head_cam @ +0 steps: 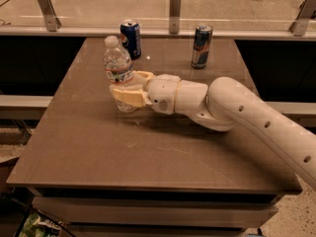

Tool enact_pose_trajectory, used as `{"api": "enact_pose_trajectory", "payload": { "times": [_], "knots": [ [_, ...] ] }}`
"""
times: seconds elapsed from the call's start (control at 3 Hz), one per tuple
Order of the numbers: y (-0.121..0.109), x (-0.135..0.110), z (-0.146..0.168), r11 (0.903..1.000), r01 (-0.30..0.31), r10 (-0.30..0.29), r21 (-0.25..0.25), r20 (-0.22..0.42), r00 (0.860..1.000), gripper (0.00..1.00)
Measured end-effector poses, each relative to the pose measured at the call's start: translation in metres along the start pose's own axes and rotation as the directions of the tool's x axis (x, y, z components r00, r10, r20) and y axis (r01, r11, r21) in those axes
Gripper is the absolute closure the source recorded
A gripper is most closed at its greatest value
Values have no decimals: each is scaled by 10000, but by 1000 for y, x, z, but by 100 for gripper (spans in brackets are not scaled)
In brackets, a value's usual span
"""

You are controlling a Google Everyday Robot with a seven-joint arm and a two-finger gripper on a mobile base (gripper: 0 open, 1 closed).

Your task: Place water bottle upright

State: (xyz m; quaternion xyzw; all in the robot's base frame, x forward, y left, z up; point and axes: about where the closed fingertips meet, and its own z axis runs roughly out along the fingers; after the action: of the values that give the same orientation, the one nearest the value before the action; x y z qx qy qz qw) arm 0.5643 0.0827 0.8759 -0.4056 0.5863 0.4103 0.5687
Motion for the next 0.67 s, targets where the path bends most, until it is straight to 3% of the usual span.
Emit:
{"api": "enact_pose_trajectory", "payload": {
  "times": [0.33, 0.67],
  "knots": [
    [2, -1, 2, 10000, 9, -9, -38, 0, 10000, 13],
    [3, -1, 3, 10000, 17, -17, -76, 0, 10000, 0]
  ]
}}
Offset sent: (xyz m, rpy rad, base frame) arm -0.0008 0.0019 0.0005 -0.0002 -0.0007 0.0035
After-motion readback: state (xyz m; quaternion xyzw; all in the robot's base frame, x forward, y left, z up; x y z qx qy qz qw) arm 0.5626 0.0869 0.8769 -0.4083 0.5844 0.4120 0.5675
